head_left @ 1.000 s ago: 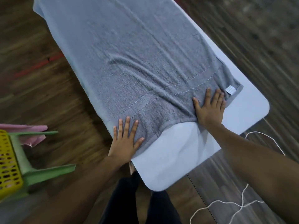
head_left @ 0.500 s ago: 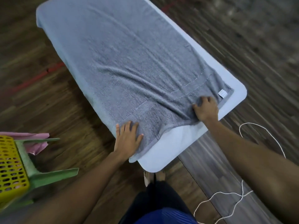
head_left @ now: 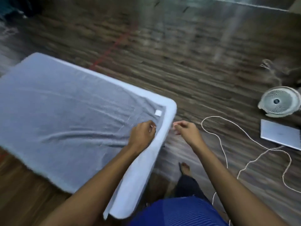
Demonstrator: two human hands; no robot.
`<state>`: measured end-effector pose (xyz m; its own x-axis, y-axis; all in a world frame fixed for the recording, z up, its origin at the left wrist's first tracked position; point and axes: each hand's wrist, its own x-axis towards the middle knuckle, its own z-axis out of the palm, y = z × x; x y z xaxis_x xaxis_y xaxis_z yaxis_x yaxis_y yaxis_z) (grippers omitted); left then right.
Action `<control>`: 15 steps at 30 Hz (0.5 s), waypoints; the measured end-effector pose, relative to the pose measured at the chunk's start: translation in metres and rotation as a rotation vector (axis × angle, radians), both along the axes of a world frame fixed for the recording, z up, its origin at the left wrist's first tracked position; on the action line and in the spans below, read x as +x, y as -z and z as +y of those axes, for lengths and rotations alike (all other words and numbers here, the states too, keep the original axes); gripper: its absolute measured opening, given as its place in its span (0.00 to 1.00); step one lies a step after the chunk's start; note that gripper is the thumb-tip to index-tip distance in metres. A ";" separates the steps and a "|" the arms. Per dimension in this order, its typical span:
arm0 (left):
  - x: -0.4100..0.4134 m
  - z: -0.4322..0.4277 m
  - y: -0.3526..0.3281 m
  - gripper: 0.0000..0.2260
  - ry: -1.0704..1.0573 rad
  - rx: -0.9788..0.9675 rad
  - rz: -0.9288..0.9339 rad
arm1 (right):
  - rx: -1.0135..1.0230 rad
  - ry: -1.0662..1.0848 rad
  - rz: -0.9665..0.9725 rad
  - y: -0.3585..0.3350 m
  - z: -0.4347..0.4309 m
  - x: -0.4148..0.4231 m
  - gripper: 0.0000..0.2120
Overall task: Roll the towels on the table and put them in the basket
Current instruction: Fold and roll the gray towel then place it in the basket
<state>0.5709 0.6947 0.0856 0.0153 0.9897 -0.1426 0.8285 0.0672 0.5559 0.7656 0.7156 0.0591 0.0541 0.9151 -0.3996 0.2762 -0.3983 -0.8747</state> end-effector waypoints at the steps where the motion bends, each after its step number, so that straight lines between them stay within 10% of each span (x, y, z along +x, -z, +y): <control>1: 0.018 0.018 -0.001 0.08 0.023 0.006 -0.010 | 0.011 0.016 0.015 -0.001 0.010 0.018 0.07; 15: 0.213 0.239 0.004 0.06 0.035 -0.098 -0.203 | -0.071 0.034 -0.002 -0.007 0.216 0.201 0.08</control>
